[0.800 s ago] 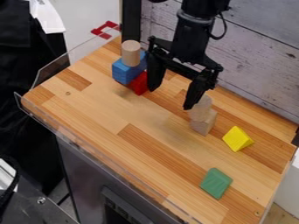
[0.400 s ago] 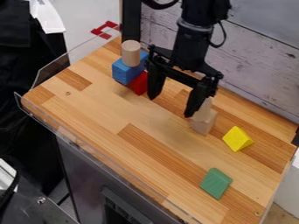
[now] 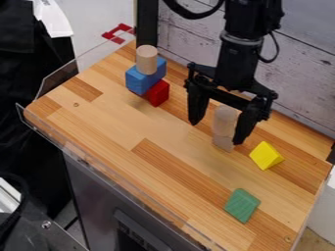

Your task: Put the cylinder on top of the blue rectangle

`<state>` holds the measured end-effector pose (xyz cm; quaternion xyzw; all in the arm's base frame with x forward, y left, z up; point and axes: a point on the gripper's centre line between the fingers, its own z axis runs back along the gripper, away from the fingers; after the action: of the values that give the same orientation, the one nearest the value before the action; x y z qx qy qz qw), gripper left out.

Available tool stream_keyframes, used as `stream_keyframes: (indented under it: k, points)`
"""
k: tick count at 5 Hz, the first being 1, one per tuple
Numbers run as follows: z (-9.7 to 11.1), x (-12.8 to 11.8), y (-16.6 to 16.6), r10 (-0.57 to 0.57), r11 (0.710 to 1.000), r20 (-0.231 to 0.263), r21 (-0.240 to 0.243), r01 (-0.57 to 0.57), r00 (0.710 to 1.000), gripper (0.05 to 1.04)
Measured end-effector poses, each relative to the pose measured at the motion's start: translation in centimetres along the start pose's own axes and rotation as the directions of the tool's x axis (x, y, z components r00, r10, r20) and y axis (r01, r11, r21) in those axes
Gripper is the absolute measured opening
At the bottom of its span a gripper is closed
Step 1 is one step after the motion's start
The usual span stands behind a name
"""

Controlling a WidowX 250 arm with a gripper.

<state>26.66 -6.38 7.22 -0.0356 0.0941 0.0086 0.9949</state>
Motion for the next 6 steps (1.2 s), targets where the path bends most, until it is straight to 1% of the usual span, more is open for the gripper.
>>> stream_keyframes:
  k: [1,3,4,6]
  points:
    - [0.4,1.1,0.0,0.011,1.000,0.003,0.023,-0.011,1.000,1.000]
    - [1.1,2.4,1.5,0.062,0.995,0.004,0.084,-0.062,0.998,1.000]
    - [0.5,2.8,2.1,0.085,0.993,-0.017,0.088,-0.084,0.996,1.000]
    - [-1.0,3.4,2.3,0.097,0.994,-0.059,0.053,-0.094,0.994,1.000]
